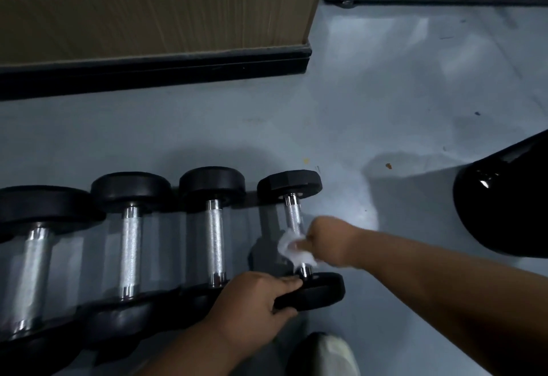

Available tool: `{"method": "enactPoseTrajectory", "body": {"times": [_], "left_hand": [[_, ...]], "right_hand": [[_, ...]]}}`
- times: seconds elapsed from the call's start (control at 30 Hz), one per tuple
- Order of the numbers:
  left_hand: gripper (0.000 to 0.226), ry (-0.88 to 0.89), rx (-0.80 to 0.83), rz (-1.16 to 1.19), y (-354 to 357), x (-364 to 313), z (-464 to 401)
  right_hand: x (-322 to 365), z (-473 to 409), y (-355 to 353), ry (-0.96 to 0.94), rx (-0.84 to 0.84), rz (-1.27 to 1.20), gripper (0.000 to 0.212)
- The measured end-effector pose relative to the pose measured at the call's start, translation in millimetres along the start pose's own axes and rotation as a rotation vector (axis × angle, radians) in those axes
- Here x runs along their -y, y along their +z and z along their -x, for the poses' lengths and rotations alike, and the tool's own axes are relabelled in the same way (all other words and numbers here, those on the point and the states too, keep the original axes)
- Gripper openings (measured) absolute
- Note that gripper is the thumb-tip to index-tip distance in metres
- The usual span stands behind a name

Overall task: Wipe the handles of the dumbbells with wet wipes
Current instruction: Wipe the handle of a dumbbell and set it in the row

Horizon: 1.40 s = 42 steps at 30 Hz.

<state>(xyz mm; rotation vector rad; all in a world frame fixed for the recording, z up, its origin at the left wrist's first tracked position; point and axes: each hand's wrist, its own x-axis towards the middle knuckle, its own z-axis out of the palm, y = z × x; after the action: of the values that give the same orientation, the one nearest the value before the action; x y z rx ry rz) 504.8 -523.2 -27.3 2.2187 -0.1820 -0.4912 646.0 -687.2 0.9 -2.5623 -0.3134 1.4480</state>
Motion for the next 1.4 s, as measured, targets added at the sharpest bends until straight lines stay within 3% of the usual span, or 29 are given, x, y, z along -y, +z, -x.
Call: {"method": "enactPoseTrajectory", "body": {"times": [0.1, 0.17, 0.23, 0.33, 0.4, 0.53, 0.63, 0.83, 0.9, 1.1, 1.27, 1.33, 1.4], "left_hand": [[0.054, -0.014, 0.032, -0.007, 0, 0, 0], [0.055, -0.022, 0.054, -0.007, -2, -1, 1], [0.055, -0.009, 0.049, 0.03, -5, -2, 1], [0.053, -0.002, 0.031, 0.027, -5, 4, 2], [0.053, 0.02, 0.036, 0.007, -1, 8, 2], [0.049, 0.106, 0.021, -0.109, 4, 6, 4], [0.051, 0.147, 0.012, -0.176, 5, 3, 6], [0.051, 0.163, 0.097, -0.227, 1, 5, 7], [0.051, 0.143, 0.105, -0.235, -1, 3, 7], [0.053, 0.134, 0.111, -0.298, 2, -4, 1], [0.055, 0.045, 0.245, -0.399, -9, -23, -8], [0.058, 0.033, 0.223, -0.444, -5, -24, -8], [0.059, 0.075, 0.25, -0.471, -4, -22, -8]], "right_hand": [[11, -23, -16, 0.002, -0.214, -0.104, 0.051], [11, -29, -16, 0.005, -0.271, -0.093, 0.047], [7, -20, -9, -0.016, -0.226, -0.044, 0.046], [0, 4, 7, -0.04, -0.014, 0.027, 0.047], [-3, 6, 12, -0.041, 0.006, -0.008, 0.046], [4, -18, -9, -0.106, -0.222, 0.109, 0.036], [7, -33, -16, -0.064, -0.306, 0.035, 0.044], [-14, 4, 20, -0.145, -0.04, 0.086, 0.045], [-14, 5, 21, -0.139, -0.045, 0.034, 0.049], [4, -29, -14, -0.039, -0.298, -0.017, 0.046], [-6, -12, 2, -0.065, -0.118, -0.016, 0.047], [-10, -2, 10, -0.051, -0.024, -0.045, 0.046], [-10, -3, 8, -0.065, -0.056, 0.004, 0.047]]}}
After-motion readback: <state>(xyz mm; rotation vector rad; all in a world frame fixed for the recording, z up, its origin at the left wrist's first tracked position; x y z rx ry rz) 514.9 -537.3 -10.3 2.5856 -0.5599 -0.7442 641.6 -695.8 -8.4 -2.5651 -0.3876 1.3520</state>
